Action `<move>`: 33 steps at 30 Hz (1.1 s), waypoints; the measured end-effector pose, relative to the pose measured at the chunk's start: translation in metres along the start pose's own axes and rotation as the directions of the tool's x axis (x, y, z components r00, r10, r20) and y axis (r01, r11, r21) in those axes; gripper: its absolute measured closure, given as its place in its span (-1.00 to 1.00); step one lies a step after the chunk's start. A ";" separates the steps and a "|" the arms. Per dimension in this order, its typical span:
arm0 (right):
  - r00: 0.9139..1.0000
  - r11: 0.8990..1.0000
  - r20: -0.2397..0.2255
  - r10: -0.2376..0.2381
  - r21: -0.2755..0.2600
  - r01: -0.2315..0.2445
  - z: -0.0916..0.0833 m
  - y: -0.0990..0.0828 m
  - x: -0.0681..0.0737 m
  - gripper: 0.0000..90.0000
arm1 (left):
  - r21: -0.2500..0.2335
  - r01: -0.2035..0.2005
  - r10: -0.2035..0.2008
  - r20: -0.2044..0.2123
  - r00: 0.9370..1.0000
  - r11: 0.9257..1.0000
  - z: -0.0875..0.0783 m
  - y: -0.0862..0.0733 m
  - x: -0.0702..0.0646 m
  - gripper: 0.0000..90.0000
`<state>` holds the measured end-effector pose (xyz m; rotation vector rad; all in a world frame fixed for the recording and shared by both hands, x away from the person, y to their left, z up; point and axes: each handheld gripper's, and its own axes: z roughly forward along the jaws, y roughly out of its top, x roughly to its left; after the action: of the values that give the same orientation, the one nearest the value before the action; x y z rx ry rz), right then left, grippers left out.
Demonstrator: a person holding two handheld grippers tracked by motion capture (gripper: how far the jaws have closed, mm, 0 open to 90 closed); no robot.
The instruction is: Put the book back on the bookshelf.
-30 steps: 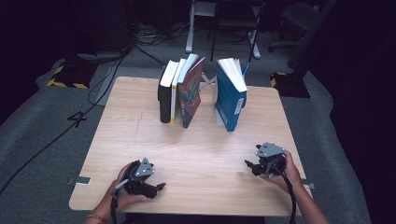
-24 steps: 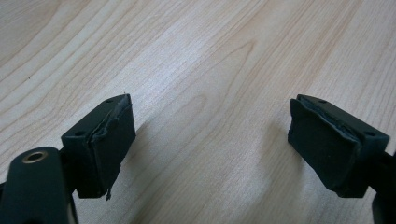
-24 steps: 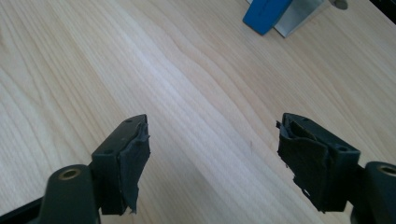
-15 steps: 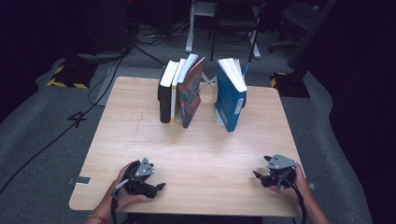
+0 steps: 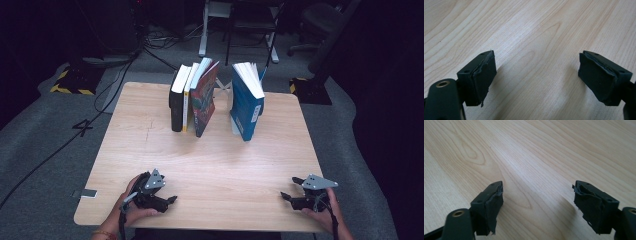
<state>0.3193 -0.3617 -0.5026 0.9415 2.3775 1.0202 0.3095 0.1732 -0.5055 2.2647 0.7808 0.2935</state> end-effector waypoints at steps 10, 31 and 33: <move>0.997 0.998 -0.035 0.070 0.011 -0.069 0.000 -0.005 -0.008 -0.57 | 0.002 0.002 -0.002 -0.002 1.000 1.000 0.000 0.000 0.000 -0.67; 0.997 0.997 -0.032 0.075 0.015 -0.074 0.001 -0.003 -0.008 -0.60 | 0.002 0.003 -0.003 -0.001 1.000 1.000 0.000 0.000 0.000 -0.67; 0.997 0.997 -0.032 0.075 0.015 -0.074 0.001 -0.003 -0.008 -0.60 | 0.002 0.004 -0.004 -0.001 1.000 1.000 0.000 0.000 0.000 -0.67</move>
<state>0.3242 -0.3682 -0.5052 1.0333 2.3950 1.0549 0.3095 0.1727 -0.5054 2.2647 0.7860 0.2924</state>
